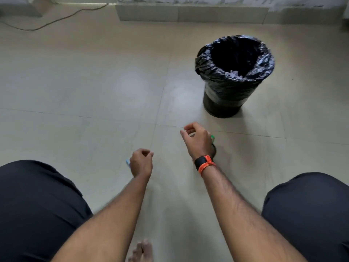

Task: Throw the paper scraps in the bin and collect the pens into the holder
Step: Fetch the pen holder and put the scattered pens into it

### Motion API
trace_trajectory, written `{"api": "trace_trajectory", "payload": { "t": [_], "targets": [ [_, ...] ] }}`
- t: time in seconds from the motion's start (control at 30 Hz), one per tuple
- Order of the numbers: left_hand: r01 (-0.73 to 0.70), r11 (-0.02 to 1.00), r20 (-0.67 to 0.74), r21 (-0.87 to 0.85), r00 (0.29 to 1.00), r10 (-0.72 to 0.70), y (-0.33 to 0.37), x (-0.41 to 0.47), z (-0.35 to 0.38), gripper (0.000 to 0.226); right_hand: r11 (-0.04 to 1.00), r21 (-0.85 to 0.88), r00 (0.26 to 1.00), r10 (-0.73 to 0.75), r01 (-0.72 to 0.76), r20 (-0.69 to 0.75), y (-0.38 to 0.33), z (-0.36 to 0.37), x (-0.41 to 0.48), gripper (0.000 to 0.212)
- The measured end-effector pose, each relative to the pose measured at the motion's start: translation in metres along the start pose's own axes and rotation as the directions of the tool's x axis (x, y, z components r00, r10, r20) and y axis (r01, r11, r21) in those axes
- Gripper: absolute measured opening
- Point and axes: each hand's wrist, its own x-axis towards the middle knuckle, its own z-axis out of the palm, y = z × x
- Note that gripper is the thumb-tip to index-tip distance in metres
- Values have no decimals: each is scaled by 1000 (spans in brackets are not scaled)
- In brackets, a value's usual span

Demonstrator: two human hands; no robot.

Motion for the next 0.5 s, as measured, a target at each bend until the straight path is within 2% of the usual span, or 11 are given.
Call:
{"api": "trace_trajectory", "payload": {
  "t": [0.07, 0.17, 0.27, 0.37, 0.43, 0.5],
  "targets": [
    [16, 996, 28, 89, 999, -18, -34, 4, -13, 11, 999, -15, 993, -50, 52, 109, 1, 17, -8, 7],
    [-34, 978, 112, 207, 994, 11, -80, 4, -31, 20, 996, -54, 964, -60, 77, 261, 7, 38, -23, 5],
    [-213, 915, 210, 343, 967, 147, -112, -10, -41, 31, 991, -112, 928, -31, 78, 371, 15, 47, -39, 5],
    [-326, 879, 285, 349, 930, 232, -114, -22, -39, 46, 986, -141, 894, -11, 83, 448, 18, 50, -46, 4],
    [-336, 887, 347, 318, 911, 221, -104, -23, -33, 41, 985, -144, 890, -20, 95, 455, 15, 51, -45, 5],
    [-361, 864, 418, 352, 886, 200, -100, -23, -26, 25, 984, -144, 894, -29, 103, 448, 14, 52, -41, 5]
  ]
}}
